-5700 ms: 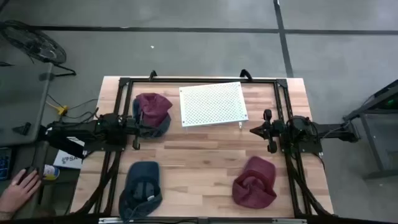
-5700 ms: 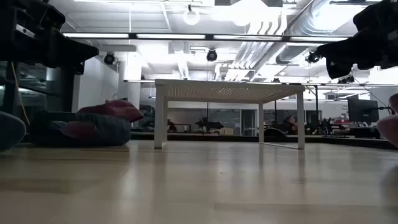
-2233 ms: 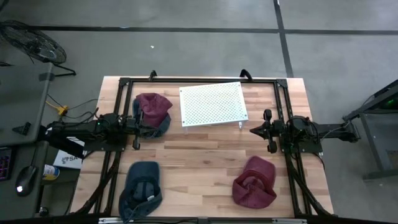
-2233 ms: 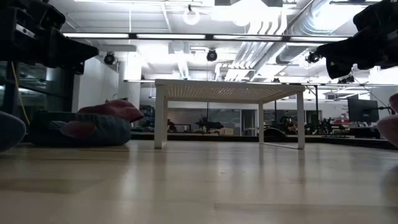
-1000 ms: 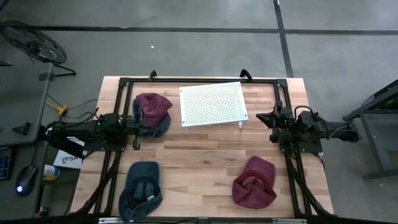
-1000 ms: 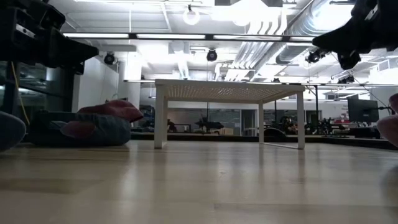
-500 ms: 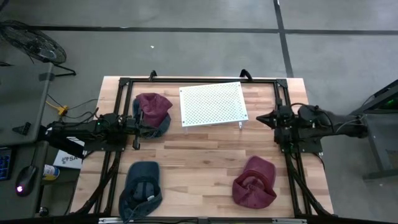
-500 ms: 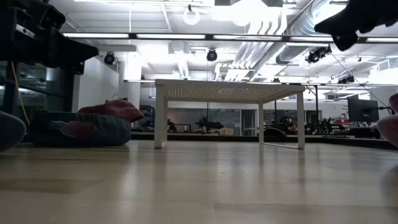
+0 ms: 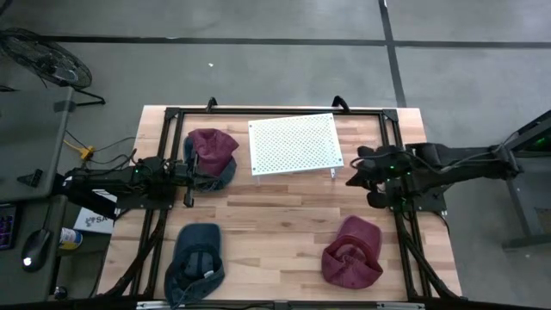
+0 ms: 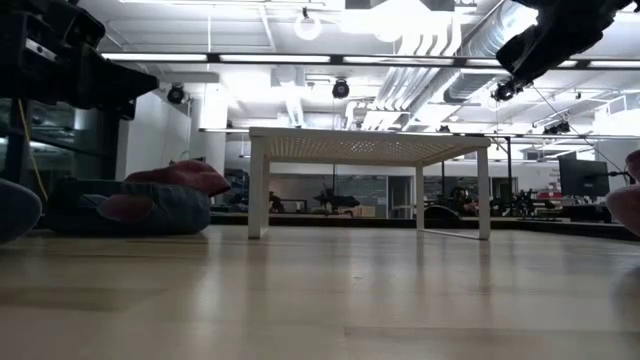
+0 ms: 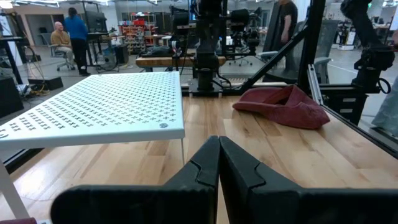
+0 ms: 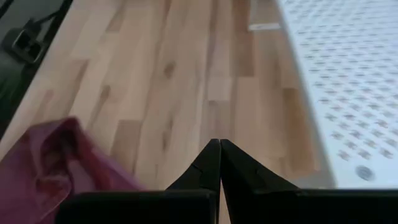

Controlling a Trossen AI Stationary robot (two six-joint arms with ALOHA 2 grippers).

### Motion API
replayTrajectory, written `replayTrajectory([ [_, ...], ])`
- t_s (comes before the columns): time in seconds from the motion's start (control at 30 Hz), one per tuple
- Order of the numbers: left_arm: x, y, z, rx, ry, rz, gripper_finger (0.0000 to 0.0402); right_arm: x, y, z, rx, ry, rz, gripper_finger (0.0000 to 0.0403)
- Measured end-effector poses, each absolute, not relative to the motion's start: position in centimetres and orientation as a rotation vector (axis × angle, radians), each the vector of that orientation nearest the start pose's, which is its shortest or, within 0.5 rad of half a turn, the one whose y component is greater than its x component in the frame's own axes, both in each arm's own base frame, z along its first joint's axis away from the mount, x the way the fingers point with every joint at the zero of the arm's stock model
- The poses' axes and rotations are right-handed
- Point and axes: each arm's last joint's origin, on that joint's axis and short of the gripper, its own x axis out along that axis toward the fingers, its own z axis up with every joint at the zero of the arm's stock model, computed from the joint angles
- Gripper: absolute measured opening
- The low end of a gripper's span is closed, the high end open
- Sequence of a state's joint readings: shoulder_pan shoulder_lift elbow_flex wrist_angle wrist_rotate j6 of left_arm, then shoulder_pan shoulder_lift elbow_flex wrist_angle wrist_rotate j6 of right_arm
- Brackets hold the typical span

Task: Pick & Place hat
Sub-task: Put the bottom red cap on the shelf

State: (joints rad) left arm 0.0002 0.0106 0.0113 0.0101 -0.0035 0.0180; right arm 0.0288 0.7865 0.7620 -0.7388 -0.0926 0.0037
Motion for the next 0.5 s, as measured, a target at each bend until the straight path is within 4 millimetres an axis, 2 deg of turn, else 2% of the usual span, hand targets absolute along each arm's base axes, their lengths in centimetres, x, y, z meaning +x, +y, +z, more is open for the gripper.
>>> replayTrajectory([
  [0.27, 9.8, 0.0, 16.8, 0.018, -0.011, 0.004, 0.0007, 17.2, 1.6, 27.3, -0.021, 0.879, 0.288, 0.0004],
  [0.5, 9.8, 0.0, 16.7, 0.018, -0.011, 0.003, 0.0007, 19.0, 3.2, 25.6, -0.103, 0.977, 0.368, 0.0045],
])
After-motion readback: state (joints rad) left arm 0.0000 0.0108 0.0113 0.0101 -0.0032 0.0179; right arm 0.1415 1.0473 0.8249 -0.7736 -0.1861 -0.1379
